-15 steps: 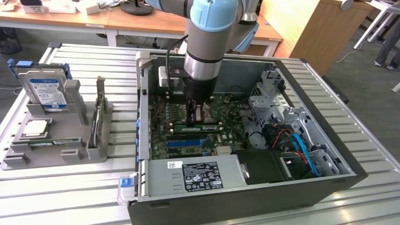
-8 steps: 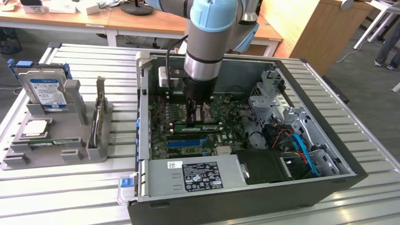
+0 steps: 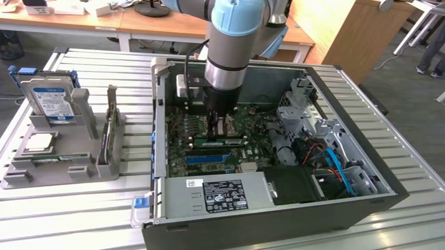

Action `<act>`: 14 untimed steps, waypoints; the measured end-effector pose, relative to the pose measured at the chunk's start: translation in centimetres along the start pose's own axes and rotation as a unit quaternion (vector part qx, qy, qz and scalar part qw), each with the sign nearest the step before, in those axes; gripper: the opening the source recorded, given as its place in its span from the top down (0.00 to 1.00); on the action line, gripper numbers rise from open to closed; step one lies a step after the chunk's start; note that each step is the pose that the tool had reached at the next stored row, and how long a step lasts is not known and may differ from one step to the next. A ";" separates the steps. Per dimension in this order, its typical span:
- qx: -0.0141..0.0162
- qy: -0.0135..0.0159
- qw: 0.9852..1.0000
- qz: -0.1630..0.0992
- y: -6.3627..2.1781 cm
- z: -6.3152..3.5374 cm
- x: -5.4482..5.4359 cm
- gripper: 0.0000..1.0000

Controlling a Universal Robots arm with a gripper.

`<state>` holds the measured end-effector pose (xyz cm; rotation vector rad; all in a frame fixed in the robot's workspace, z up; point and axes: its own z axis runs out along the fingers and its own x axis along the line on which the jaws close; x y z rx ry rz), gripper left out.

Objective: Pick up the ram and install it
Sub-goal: 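Press down the ram until it locks into place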

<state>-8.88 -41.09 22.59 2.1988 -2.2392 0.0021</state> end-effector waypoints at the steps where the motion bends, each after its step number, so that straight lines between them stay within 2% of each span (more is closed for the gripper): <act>1: 0.000 0.000 1.000 0.000 0.00 0.00 0.0 0.89; 14: 0.000 0.000 1.000 0.000 0.00 0.29 0.0 0.89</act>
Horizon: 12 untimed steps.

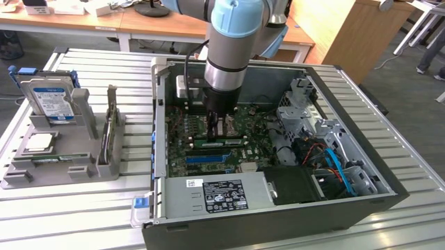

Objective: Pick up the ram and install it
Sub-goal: 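Press down the ram until it locks into place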

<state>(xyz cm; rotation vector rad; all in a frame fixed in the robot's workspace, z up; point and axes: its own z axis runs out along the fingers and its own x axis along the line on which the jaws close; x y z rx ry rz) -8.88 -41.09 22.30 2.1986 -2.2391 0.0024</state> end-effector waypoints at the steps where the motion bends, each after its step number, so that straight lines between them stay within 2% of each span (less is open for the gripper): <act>1: 0.000 0.000 1.000 0.000 0.00 0.01 0.0 0.89; 12: 0.000 0.000 1.000 0.000 0.00 0.10 0.0 0.89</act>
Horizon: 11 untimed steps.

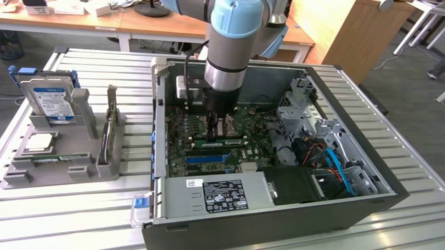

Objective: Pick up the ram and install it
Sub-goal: 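Press down the ram until it locks into place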

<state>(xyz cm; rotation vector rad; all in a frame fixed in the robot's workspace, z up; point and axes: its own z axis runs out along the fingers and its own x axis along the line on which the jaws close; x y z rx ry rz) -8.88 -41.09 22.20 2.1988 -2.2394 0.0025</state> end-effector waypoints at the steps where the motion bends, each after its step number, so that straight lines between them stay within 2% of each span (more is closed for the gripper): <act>1: 0.000 0.000 1.000 0.000 0.00 0.00 0.0 0.89; 11: 0.000 0.000 1.000 0.000 0.00 0.02 0.0 0.89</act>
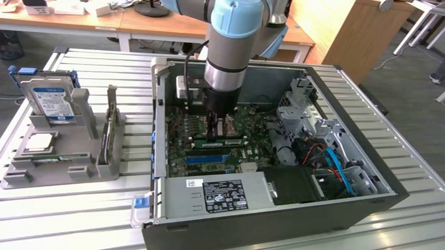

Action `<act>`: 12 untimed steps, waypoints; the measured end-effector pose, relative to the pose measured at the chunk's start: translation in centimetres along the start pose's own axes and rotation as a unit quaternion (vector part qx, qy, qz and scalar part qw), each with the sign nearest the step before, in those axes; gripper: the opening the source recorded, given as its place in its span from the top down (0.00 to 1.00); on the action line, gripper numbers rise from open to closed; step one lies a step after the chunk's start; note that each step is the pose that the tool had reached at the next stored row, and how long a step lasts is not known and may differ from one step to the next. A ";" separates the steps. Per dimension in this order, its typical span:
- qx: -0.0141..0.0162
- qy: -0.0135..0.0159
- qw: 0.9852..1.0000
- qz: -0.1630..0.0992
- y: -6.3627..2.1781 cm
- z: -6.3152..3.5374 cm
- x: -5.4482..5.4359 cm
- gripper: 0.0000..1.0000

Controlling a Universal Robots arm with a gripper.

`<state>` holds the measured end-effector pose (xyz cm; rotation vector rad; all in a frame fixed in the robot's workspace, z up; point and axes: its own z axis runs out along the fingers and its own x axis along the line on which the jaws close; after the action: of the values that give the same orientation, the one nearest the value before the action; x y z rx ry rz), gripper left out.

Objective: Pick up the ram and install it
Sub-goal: 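Press down the ram until it locks into place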

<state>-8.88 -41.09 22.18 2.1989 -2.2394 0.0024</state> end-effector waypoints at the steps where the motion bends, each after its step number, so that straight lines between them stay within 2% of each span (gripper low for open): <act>1: 0.000 0.000 1.000 0.000 0.00 0.00 0.0 0.89; 4: 0.001 -0.001 1.000 0.000 -0.03 -0.20 0.0 0.89; 6: 0.000 0.000 1.000 0.000 -0.01 -0.62 0.0 0.89; 12: 0.000 0.000 1.000 0.000 0.00 -1.59 0.0 0.89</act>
<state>-8.88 -41.08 23.77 2.1990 -2.2395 0.0025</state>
